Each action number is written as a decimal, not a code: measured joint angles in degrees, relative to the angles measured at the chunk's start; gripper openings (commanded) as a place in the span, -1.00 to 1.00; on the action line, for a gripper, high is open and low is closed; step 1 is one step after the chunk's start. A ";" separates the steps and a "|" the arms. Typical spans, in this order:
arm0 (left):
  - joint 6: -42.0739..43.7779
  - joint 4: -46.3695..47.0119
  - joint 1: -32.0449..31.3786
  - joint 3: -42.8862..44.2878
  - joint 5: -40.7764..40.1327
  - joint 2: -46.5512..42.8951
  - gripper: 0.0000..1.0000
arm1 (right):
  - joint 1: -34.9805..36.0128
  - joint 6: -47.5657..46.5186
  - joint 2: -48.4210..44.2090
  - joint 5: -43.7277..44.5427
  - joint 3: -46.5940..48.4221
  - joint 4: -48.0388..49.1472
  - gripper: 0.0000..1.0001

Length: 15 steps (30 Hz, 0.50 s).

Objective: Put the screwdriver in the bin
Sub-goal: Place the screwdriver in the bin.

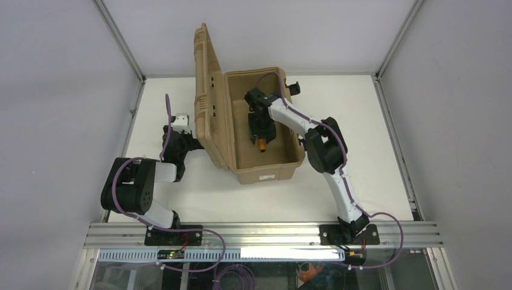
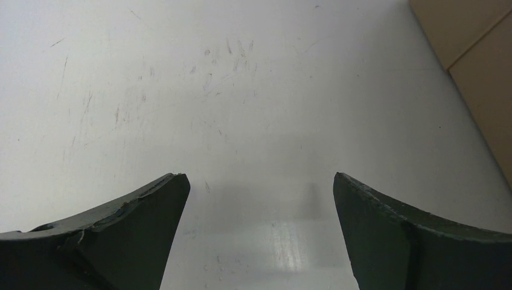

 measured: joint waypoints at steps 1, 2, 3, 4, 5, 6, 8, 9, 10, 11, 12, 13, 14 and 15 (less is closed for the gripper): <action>0.00 0.00 0.00 0.00 0.00 0.00 0.98 | 0.00 -0.11 -0.04 0.04 0.59 -0.37 0.18; 0.00 0.00 0.00 0.00 0.00 0.00 0.98 | 0.00 -0.22 -0.11 0.07 1.20 -0.76 0.20; 0.00 0.00 0.00 0.00 0.00 0.00 0.98 | 0.00 -0.28 -0.33 0.11 1.86 -1.14 0.21; 0.00 0.00 0.00 0.00 0.00 0.00 0.98 | 0.00 -0.44 -0.48 0.20 2.54 -1.60 0.23; 0.00 0.00 0.00 0.00 0.00 0.00 0.98 | 0.00 -0.63 -0.76 0.31 3.41 -2.12 0.24; 0.00 0.00 0.00 0.00 0.00 0.00 0.98 | 0.00 -0.76 -1.11 0.39 4.42 -2.54 0.26; 0.00 0.02 0.00 0.00 0.00 0.00 0.98 | 0.00 -1.16 -2.16 0.59 6.67 -3.39 0.30; 0.00 0.00 0.00 0.00 0.00 0.00 0.98 | 0.00 -1.29 -2.49 0.70 7.45 -3.78 0.32; 0.00 0.00 0.00 0.00 0.00 0.00 0.98 | 0.00 -1.44 -3.02 0.90 8.68 -4.33 0.34; 0.00 0.02 0.00 0.00 0.00 0.00 0.98 | 0.00 -1.64 -3.52 0.98 9.84 -4.72 0.36; 0.00 0.00 0.00 0.00 0.00 0.00 0.98 | 0.00 -1.84 -4.11 1.11 10.95 -5.18 0.39; 0.00 0.00 0.00 0.00 0.00 0.00 0.98 | 0.00 -2.14 -4.76 1.14 11.98 -5.60 0.42; 0.00 0.00 0.00 0.00 0.00 0.00 0.98 | 0.00 -2.34 -5.40 1.20 12.87 -5.99 0.43; 0.00 0.02 0.00 0.00 0.00 0.00 0.98 | 0.00 -2.60 -6.03 1.33 13.84 -6.40 0.46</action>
